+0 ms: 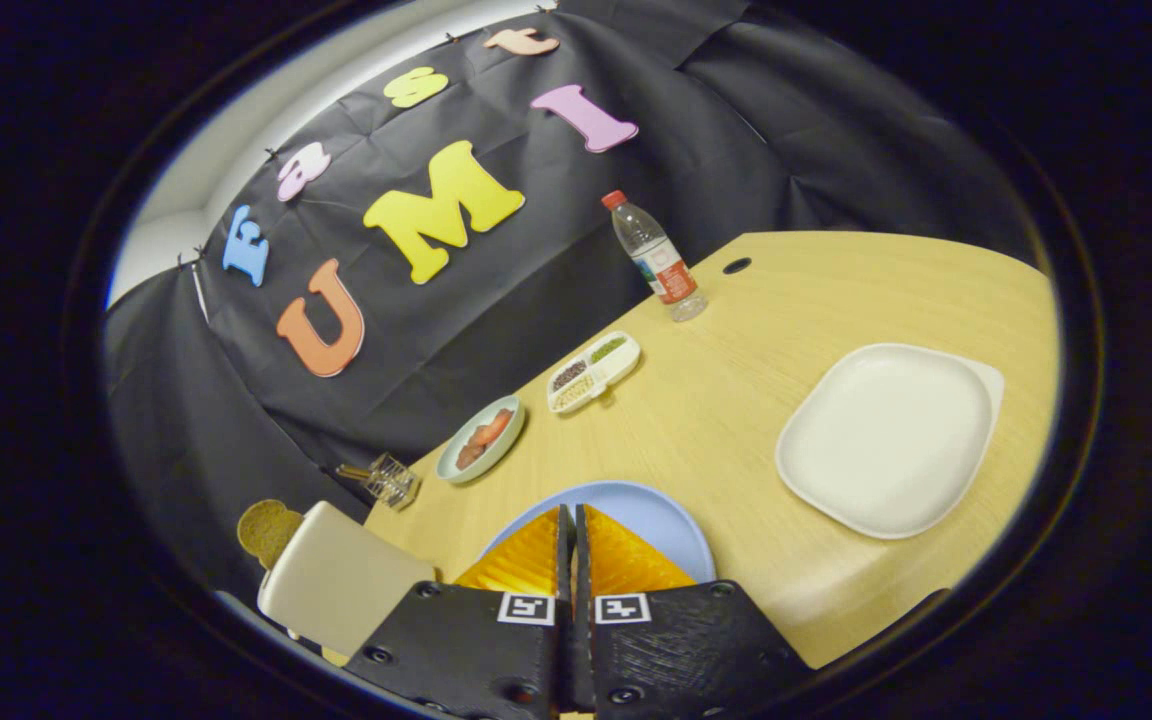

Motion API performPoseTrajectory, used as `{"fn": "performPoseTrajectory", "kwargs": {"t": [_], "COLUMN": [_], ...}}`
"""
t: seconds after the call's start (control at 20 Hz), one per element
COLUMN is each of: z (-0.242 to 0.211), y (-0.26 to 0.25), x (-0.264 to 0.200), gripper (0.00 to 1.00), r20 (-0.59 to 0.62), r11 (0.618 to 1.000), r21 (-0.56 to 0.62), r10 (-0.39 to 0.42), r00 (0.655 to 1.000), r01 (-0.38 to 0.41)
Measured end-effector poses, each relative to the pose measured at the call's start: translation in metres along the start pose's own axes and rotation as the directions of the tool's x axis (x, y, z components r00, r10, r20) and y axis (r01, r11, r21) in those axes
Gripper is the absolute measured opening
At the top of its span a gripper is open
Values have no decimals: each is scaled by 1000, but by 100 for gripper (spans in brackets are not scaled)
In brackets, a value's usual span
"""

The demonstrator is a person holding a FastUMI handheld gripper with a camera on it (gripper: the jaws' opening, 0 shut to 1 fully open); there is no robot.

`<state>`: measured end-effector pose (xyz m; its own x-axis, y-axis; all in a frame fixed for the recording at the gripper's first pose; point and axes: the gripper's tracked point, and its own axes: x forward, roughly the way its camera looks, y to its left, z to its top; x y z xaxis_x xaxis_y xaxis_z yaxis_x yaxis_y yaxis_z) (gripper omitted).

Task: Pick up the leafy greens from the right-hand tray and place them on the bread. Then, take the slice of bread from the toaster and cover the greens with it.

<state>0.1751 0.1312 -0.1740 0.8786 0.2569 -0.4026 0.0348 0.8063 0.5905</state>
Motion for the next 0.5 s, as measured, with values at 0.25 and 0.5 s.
{"fn": "performPoseTrajectory", "kwargs": {"t": [0.25,0.5], "z": [-3,16], "y": [-14,-5], "x": [-10,-32], "gripper": [27,61], "r20": [0,80], "r11": [994,978], "r21": [-110,-201], "r10": [-29,-31], "r00": [1000,996], "r01": [29,46]}}
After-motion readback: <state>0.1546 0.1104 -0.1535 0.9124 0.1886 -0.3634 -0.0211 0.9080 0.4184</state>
